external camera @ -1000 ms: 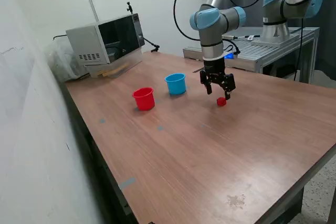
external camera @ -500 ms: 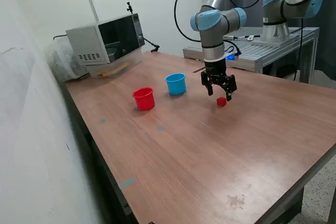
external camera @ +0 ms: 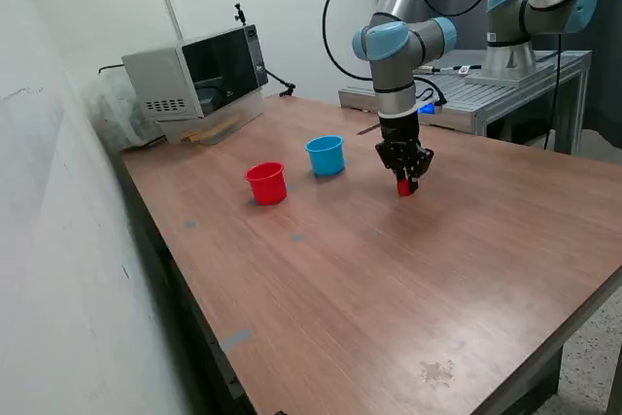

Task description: Place red objects in the red bin, and blue objects in the blue bin.

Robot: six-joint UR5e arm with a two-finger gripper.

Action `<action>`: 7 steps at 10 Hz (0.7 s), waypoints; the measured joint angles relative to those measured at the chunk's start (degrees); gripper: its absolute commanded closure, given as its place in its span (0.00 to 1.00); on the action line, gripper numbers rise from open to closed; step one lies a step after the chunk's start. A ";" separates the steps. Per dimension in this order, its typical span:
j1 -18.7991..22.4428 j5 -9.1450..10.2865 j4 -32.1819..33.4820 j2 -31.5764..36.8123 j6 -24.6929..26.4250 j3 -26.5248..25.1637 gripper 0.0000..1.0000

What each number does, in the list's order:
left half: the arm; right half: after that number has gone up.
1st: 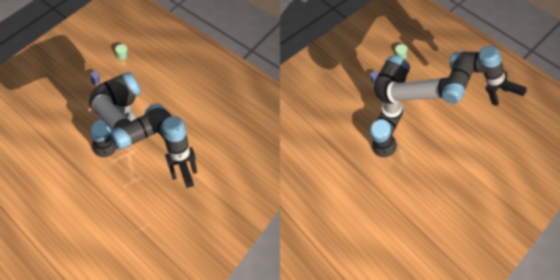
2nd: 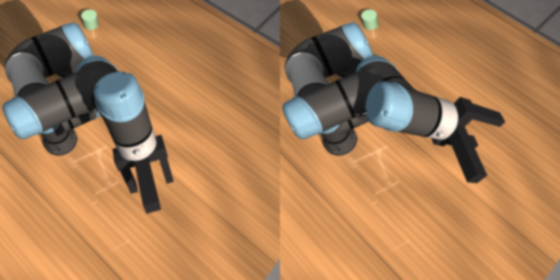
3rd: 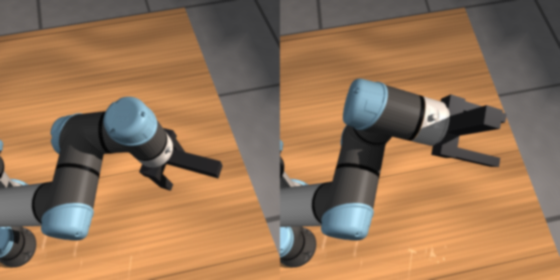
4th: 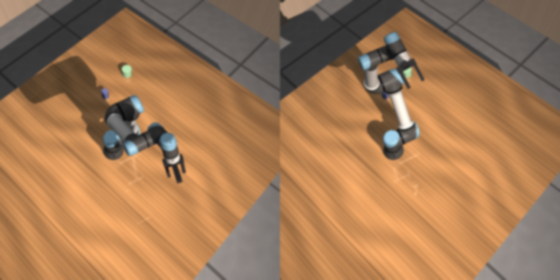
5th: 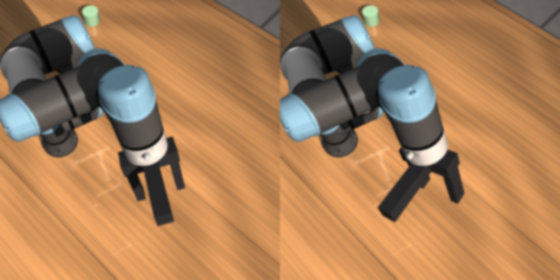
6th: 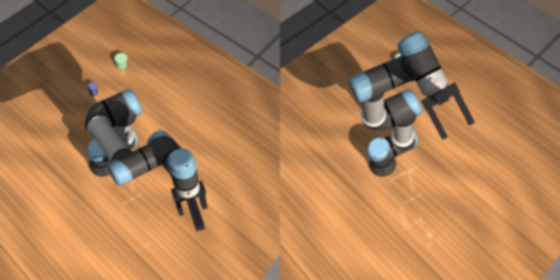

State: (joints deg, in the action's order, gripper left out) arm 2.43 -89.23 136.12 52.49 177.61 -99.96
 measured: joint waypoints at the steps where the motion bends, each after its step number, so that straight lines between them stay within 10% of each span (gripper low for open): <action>1: 0.01 -0.03 -0.09 0.01 -0.03 0.34 1.00; 7: -0.02 -0.02 -3.95 8.15 -0.86 1.91 1.00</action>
State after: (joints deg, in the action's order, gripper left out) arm 2.41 -89.25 132.17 60.64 176.76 -98.05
